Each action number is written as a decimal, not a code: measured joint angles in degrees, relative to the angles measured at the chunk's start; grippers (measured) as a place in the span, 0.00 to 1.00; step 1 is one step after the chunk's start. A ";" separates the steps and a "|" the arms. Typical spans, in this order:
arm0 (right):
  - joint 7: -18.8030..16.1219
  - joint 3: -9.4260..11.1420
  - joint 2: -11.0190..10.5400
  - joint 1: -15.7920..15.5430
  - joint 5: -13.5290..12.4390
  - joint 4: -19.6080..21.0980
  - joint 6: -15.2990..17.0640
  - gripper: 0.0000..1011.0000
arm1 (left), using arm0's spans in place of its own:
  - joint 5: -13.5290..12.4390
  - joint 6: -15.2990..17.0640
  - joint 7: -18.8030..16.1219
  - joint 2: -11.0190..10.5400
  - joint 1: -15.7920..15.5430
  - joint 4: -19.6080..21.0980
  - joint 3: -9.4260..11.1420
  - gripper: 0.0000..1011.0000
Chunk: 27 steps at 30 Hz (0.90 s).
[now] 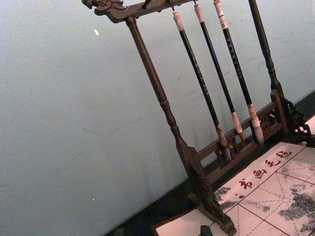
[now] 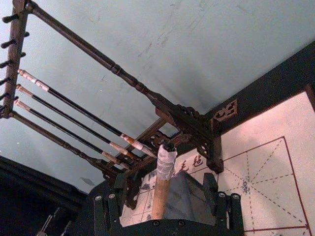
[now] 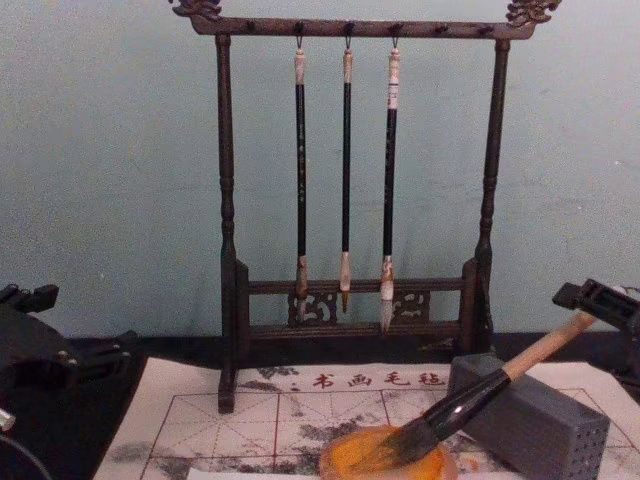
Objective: Pick up the brush from the inkstone, write on the paper, then place the brush back to its original position.
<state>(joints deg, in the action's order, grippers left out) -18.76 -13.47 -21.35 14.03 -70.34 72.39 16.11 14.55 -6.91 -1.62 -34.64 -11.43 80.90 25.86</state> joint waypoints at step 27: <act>0.01 -0.42 -0.45 0.26 -1.02 -0.29 0.12 0.99 | 0.00 0.00 0.00 0.00 0.00 0.00 0.00 0.99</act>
<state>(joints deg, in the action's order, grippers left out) -18.75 -13.89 -21.80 14.29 -71.36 72.10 16.24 14.55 -6.91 -1.62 -34.65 -11.43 80.90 25.86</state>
